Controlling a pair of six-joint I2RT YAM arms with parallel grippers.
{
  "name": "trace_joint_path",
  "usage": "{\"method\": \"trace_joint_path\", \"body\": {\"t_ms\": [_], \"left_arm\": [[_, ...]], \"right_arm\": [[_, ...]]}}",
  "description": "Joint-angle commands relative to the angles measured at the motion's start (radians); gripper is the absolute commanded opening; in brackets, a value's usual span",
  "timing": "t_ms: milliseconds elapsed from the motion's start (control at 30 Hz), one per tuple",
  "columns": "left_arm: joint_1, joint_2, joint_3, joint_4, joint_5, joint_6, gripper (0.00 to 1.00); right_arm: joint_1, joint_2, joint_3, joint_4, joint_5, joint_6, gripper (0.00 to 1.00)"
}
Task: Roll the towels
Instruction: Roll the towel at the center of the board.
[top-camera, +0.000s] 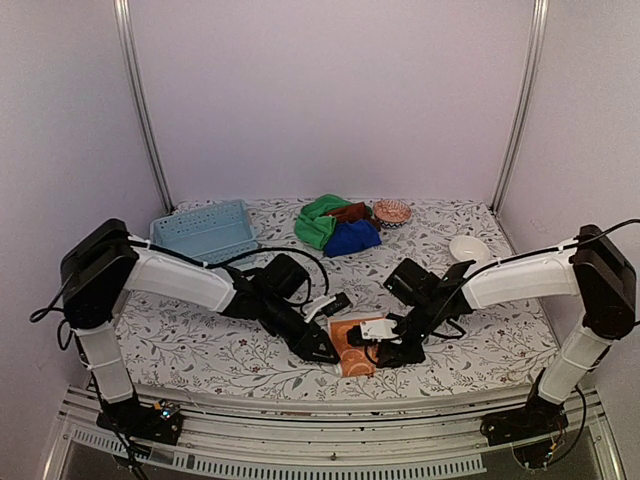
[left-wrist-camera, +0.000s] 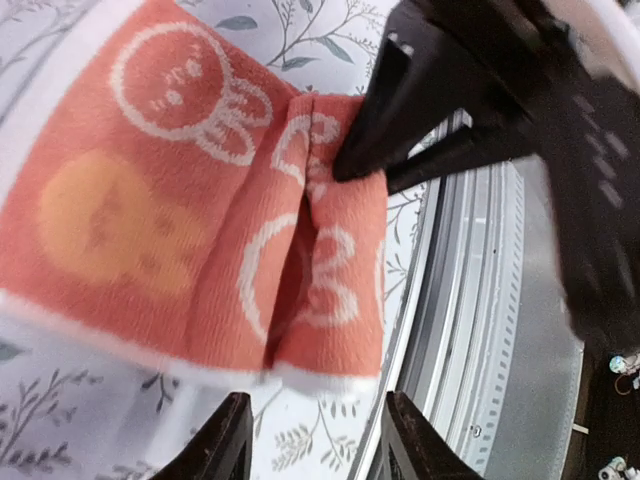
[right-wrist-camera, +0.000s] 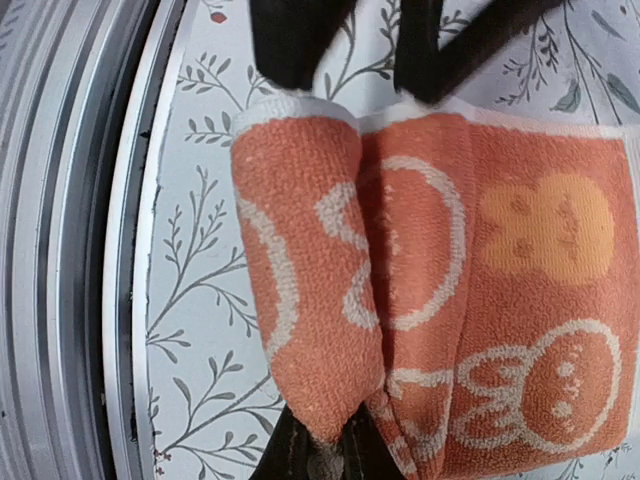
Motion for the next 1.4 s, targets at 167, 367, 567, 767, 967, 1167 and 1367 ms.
{"method": "trace_joint_path", "body": {"t_ms": [167, 367, 567, 767, 967, 1167, 1367], "left_arm": [[-0.056, -0.352, -0.284, 0.265, -0.352, -0.006, 0.46], [-0.234, -0.392, -0.295, 0.312, -0.578, 0.201, 0.44], [-0.306, -0.192, -0.133, 0.218, -0.688, 0.372, 0.45], [-0.32, -0.037, -0.032, 0.194, -0.742, 0.454, 0.45], [-0.326, 0.025, 0.007, 0.169, -0.724, 0.483, 0.32], [-0.325, 0.046, 0.016, 0.146, -0.699, 0.468, 0.15], [-0.326, 0.025, 0.018, 0.103, -0.637, 0.427, 0.05]], "right_arm": [[-0.159, 0.283, 0.303, -0.532, -0.48, -0.015, 0.04], [-0.197, 0.452, 0.442, -0.652, -0.508, -0.03, 0.05], [-0.207, 0.521, 0.486, -0.657, -0.507, -0.01, 0.05], [-0.208, 0.539, 0.49, -0.658, -0.511, -0.007, 0.05], [-0.208, 0.546, 0.487, -0.647, -0.52, -0.002, 0.05], [-0.214, 0.522, 0.501, -0.667, -0.538, -0.018, 0.2], [-0.297, 0.444, 0.567, -0.79, -0.648, -0.146, 0.4]]}}
